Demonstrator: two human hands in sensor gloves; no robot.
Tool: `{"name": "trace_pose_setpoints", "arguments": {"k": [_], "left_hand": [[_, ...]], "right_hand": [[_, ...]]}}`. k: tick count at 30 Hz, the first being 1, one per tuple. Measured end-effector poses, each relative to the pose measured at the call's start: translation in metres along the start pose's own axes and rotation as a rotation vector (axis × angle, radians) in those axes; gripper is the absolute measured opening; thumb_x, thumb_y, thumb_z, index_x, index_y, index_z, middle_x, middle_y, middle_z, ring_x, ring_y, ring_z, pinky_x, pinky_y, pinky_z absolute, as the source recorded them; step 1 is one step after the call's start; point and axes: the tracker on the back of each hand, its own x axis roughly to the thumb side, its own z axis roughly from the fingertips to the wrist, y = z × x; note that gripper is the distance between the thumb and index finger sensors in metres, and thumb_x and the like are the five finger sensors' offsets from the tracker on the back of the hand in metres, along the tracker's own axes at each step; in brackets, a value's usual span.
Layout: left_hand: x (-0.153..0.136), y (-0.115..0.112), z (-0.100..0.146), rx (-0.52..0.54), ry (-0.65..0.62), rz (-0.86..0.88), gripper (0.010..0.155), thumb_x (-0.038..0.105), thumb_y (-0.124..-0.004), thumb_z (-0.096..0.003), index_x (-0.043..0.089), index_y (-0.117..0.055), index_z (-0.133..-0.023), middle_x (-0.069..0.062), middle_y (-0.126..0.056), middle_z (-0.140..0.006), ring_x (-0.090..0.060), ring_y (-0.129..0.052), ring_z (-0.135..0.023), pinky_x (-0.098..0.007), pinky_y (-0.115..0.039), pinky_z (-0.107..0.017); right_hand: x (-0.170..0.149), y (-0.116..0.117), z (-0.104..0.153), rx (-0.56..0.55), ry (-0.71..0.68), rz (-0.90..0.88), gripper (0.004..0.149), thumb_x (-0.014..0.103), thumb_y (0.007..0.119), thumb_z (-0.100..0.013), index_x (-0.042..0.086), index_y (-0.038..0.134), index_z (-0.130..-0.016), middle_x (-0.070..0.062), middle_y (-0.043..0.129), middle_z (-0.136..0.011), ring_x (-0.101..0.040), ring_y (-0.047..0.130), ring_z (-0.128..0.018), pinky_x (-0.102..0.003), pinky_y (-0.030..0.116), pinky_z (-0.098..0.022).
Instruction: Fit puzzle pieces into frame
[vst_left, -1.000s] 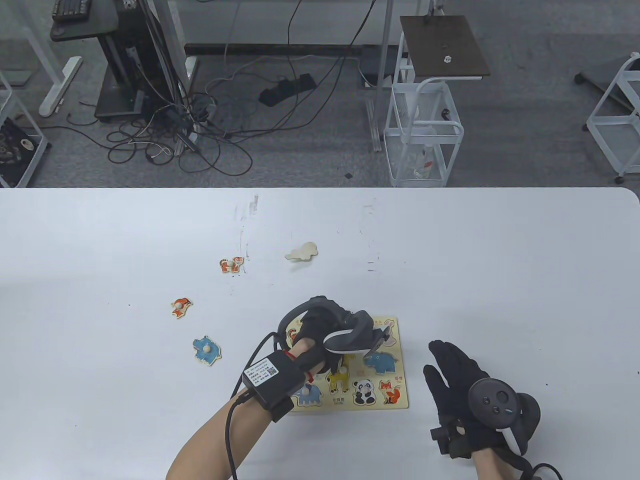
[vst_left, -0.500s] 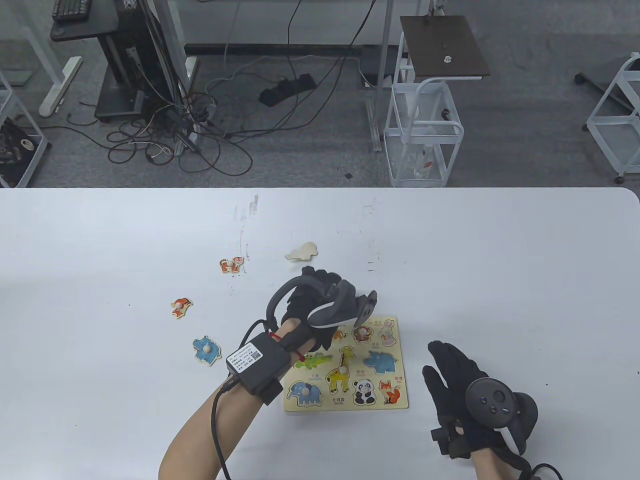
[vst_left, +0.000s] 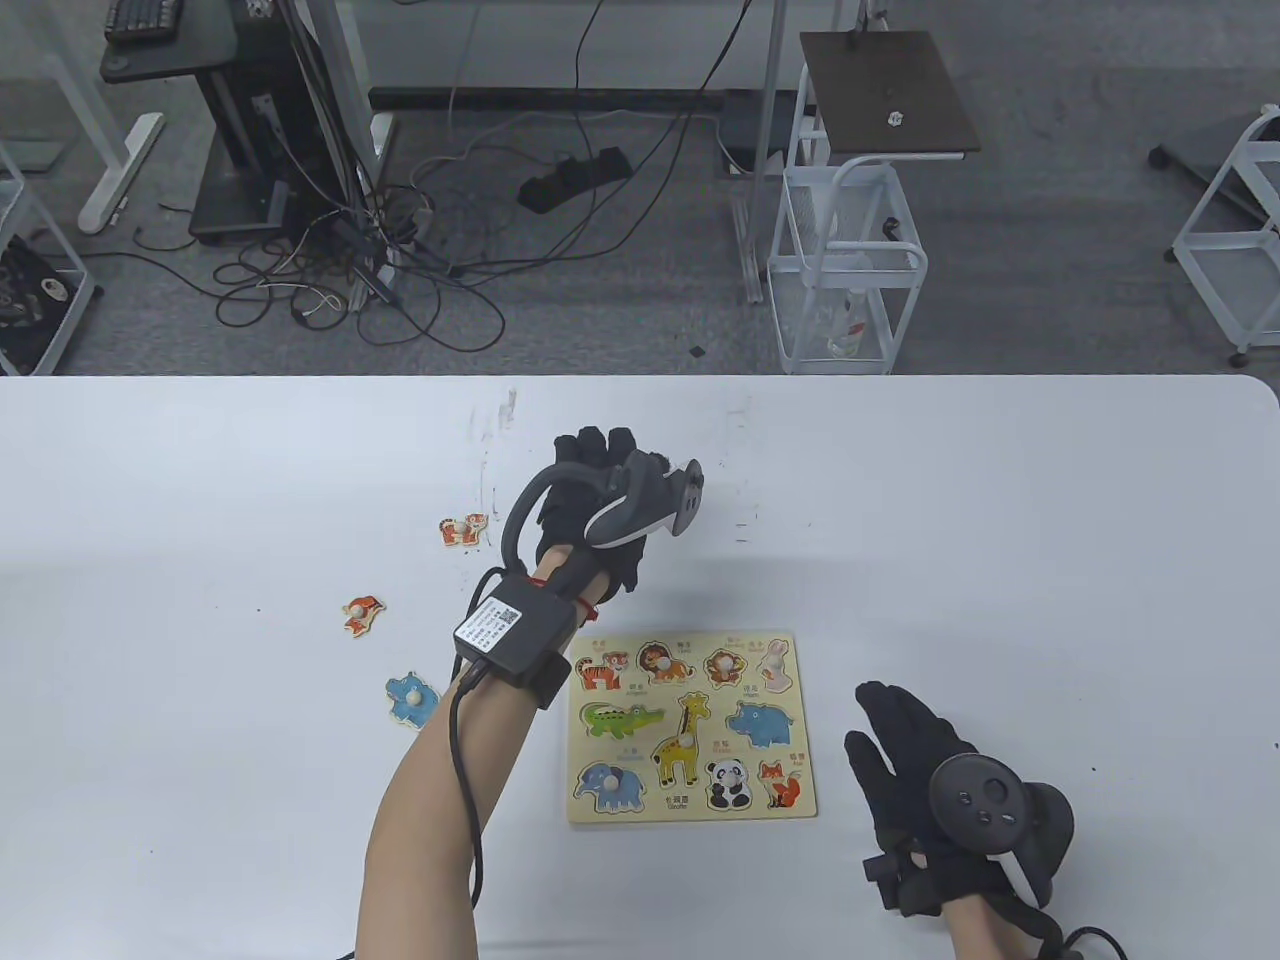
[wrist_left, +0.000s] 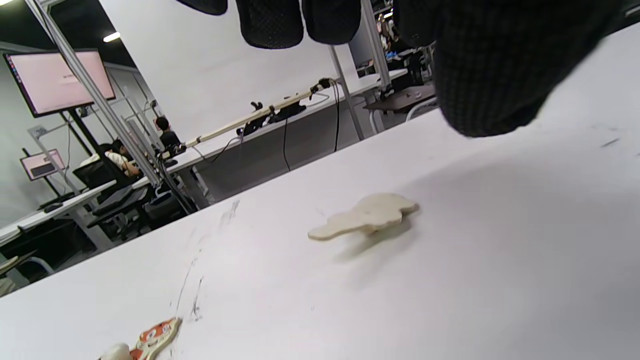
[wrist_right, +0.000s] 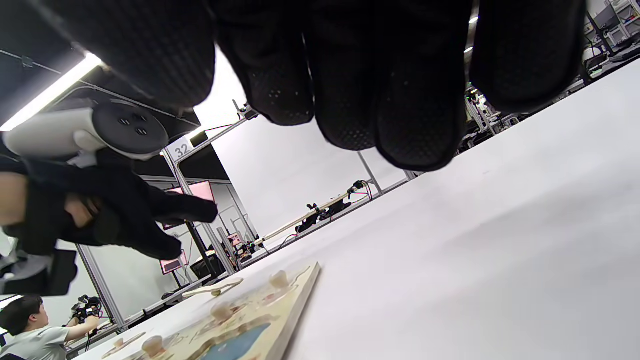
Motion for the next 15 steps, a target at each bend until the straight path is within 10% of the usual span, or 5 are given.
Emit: {"name": "trace_pose_setpoints", "arguments": {"k": [15], "left_hand": [[0.002, -0.062, -0.049, -0.189, 0.063, -0.005, 0.081, 0.040, -0.085, -0.0417, 0.049, -0.035, -0.105, -0.002, -0.051, -0.119, -0.024, -0.084, -0.100, -0.048, -0.063, -0.080]], "right_hand": [[0.008, 0.012, 0.001, 0.075, -0.052, 0.047, 0.060, 0.050, 0.079, -0.040, 0.018, 0.082, -0.090, -0.014, 0.086, -0.088, -0.042, 0.100, -0.064, -0.063, 0.076, -0.050]]}}
